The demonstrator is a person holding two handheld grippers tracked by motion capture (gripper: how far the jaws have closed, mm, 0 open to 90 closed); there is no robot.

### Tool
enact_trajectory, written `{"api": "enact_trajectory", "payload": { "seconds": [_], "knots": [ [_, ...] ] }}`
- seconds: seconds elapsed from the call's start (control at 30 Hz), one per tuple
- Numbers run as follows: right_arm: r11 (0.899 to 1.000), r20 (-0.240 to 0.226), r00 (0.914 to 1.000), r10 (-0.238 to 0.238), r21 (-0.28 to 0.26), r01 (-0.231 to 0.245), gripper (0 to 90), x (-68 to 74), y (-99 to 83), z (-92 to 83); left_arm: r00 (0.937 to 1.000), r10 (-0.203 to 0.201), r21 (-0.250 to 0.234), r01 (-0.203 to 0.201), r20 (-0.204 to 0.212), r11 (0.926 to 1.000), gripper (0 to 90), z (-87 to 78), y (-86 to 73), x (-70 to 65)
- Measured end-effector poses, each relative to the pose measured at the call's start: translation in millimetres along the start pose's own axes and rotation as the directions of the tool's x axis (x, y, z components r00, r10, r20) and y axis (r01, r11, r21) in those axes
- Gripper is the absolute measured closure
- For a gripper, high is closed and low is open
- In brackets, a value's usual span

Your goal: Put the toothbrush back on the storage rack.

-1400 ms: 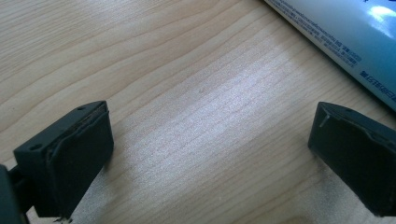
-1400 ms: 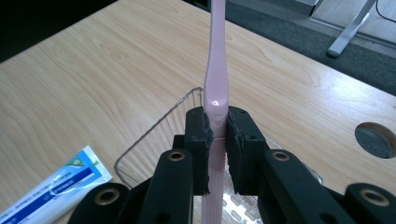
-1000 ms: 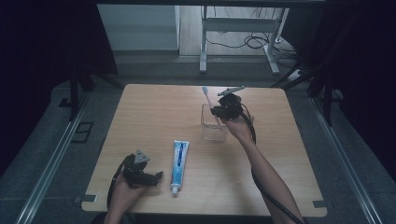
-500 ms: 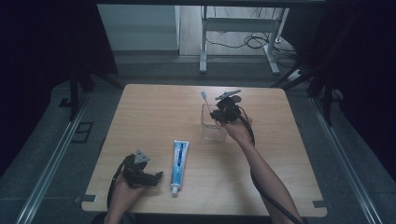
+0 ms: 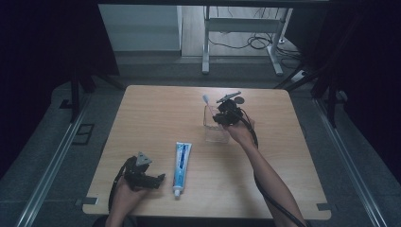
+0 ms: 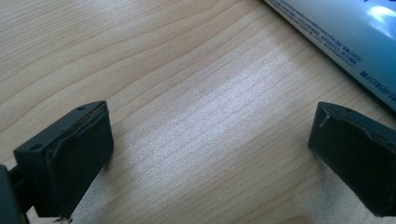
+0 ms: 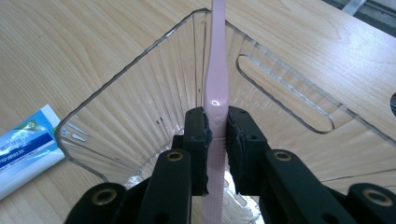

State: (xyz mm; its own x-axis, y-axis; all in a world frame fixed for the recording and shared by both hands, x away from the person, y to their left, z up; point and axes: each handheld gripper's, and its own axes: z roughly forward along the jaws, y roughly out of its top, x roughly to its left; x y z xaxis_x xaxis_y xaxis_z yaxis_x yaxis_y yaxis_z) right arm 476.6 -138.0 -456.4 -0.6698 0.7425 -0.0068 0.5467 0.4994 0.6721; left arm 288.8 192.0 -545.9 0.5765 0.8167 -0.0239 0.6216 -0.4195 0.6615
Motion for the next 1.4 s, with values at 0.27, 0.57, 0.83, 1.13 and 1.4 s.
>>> {"api": "enact_trajectory", "payload": {
  "seconds": [0.27, 0.57, 0.83, 1.13, 1.4],
  "knots": [
    [1.0, -0.016, 0.9998, 0.015, -0.005, -0.015, 73.3, -0.7, 0.0, -0.8, 1.0, -0.001, 0.0, 0.001, 0.0, 1.0, 0.2, 0.0, 0.0, 0.0],
    [1.0, -0.025, 0.9995, 0.017, -0.021, -0.018, 67.9, -1.5, 1.7, -8.9, 1.0, -0.002, -0.001, 0.002, 0.0, 1.0, 0.1, 0.1, -0.1, -0.1],
    [0.998, -0.037, 0.9993, 0.007, -0.054, -0.009, 54.1, 0.2, 3.6, -24.1, 1.0, -0.003, -0.001, 0.003, 0.0, 1.0, 0.2, 0.0, -0.1, -0.3],
    [0.996, -0.072, 0.9973, -0.016, -0.092, 0.009, 38.6, 4.0, 1.9, -44.4, 1.0, -0.003, -0.002, 0.003, 0.001, 1.0, 0.2, 0.1, -0.1, -0.2],
    [0.993, -0.086, 0.9957, -0.035, -0.119, 0.025, 27.3, 7.4, -7.8, -63.0, 1.0, -0.004, -0.001, 0.004, 0.0, 1.0, 0.1, 0.0, -0.1, -0.3]
  ]
}}
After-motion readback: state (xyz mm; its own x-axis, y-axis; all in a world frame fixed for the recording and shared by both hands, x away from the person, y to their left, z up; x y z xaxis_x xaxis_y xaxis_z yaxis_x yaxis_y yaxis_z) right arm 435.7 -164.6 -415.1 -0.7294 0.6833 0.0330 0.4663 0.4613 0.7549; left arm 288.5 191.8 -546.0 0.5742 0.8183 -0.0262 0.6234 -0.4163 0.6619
